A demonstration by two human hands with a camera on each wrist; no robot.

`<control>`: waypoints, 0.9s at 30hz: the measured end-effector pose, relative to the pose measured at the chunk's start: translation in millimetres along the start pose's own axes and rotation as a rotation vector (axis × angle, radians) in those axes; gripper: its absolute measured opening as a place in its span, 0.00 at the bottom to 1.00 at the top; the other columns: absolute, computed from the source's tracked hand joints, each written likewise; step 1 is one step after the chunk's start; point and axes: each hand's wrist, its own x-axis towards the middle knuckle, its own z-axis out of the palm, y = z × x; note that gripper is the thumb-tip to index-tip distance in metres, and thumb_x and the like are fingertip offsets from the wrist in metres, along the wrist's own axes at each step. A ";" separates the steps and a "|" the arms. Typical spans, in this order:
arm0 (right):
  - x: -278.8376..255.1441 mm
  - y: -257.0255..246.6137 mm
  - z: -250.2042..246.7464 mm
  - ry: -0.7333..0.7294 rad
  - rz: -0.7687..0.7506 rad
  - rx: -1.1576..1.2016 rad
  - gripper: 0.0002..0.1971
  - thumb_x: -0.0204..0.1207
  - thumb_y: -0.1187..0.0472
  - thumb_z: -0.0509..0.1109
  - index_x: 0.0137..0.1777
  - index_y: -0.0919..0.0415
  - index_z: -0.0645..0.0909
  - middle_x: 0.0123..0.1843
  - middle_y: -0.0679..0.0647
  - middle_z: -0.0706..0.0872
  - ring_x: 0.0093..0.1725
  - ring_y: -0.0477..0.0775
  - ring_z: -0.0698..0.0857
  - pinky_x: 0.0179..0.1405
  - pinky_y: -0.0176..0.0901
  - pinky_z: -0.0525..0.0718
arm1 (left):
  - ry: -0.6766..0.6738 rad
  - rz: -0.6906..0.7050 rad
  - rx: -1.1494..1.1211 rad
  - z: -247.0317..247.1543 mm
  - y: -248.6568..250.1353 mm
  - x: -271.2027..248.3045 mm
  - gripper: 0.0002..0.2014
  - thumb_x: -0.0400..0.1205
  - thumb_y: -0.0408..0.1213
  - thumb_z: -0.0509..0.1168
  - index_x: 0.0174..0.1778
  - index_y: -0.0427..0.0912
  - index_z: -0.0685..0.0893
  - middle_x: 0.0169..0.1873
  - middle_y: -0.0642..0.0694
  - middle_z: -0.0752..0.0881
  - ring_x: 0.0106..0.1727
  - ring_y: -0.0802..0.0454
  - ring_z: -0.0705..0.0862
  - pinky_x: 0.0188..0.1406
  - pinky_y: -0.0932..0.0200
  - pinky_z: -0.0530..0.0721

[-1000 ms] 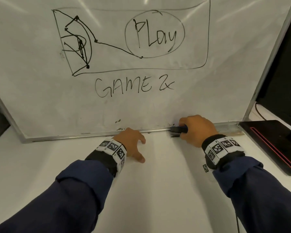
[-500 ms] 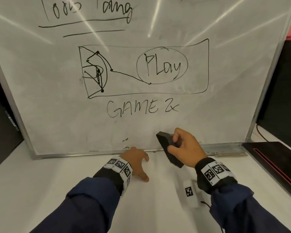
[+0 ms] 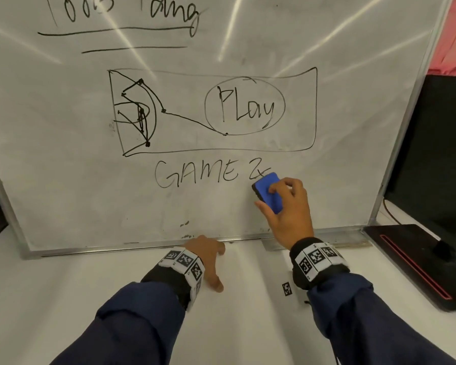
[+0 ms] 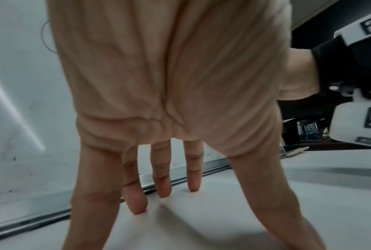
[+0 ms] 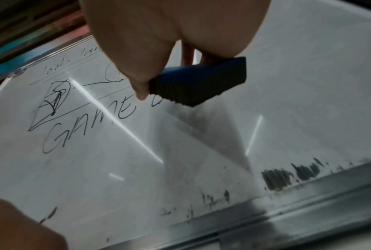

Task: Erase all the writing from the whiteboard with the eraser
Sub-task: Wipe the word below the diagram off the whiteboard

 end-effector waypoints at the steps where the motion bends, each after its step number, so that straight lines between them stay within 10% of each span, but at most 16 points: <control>1: 3.0 0.5 0.3 0.021 0.006 -0.019 0.16 0.75 0.51 0.79 0.58 0.52 0.80 0.67 0.53 0.72 0.62 0.52 0.73 0.55 0.27 0.67 | 0.003 0.007 0.006 0.5 -0.7 0.9 0.44 0.66 0.56 0.82 0.77 0.53 0.71 0.74 0.49 0.75 0.73 0.45 0.75 0.68 0.49 0.77; 14: 9.0 21.9 14.5 0.009 -0.041 -0.160 0.20 0.75 0.54 0.77 0.65 0.48 0.78 0.68 0.54 0.69 0.62 0.59 0.73 0.54 0.54 0.86 | -0.026 0.015 0.021 7.6 -9.2 9.6 0.47 0.66 0.61 0.80 0.79 0.56 0.67 0.77 0.48 0.71 0.77 0.44 0.71 0.75 0.42 0.74; 27: 22.5 5.7 11.3 0.001 -0.067 -0.152 0.22 0.74 0.48 0.79 0.66 0.52 0.81 0.54 0.52 0.70 0.50 0.54 0.76 0.46 0.50 0.87 | -0.055 0.000 0.020 1.9 -6.5 12.5 0.47 0.62 0.60 0.82 0.75 0.57 0.70 0.71 0.48 0.74 0.70 0.44 0.77 0.68 0.44 0.79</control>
